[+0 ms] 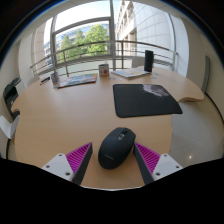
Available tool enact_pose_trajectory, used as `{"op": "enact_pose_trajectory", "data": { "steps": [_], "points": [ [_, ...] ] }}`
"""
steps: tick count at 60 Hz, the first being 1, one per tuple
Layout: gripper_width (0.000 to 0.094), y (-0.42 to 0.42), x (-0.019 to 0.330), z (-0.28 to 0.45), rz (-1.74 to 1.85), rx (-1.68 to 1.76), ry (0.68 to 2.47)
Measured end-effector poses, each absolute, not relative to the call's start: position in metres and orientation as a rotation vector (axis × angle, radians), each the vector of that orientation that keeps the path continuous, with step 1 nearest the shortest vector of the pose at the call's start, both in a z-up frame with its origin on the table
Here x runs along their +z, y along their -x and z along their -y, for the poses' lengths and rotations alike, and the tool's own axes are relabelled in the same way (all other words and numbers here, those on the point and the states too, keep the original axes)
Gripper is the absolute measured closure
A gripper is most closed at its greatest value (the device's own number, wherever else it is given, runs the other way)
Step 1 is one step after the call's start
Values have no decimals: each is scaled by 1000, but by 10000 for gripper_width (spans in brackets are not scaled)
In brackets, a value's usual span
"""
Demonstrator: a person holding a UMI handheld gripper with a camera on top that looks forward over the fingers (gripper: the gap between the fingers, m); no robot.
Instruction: Arrange mouse
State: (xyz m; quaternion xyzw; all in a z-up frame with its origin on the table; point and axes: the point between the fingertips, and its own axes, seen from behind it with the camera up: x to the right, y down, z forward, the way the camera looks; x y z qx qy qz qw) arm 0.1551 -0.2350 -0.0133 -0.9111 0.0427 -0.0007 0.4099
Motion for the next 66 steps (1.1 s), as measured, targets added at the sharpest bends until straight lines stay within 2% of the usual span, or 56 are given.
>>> {"op": "enact_pose_trajectory", "data": {
  "steps": [6, 9, 12, 13, 27, 32, 41, 47, 54, 59, 60, 66],
  "points": [
    [147, -151, -15, 217, -86, -26, 2298],
    [236, -151, -16, 209, -60, -57, 2294],
    [389, -147, -16, 203, -47, -55, 2289],
    [412, -148, -18, 198, -40, -37, 2290],
    [539, -138, -8, 199, -9, -63, 2328],
    [539, -129, 30, 187, -19, -20, 2289],
    [541, -138, 158, 131, 4, 39, 2080],
    [540, -185, 195, 72, -50, 48, 1990],
    [542, -256, 176, 9, -84, -16, 2016],
    [541, -292, 116, -17, -114, -27, 2119],
    [541, -298, 90, -18, -114, -21, 2132],
    [540, -310, 42, -21, -104, -30, 2247]
  ]
}}
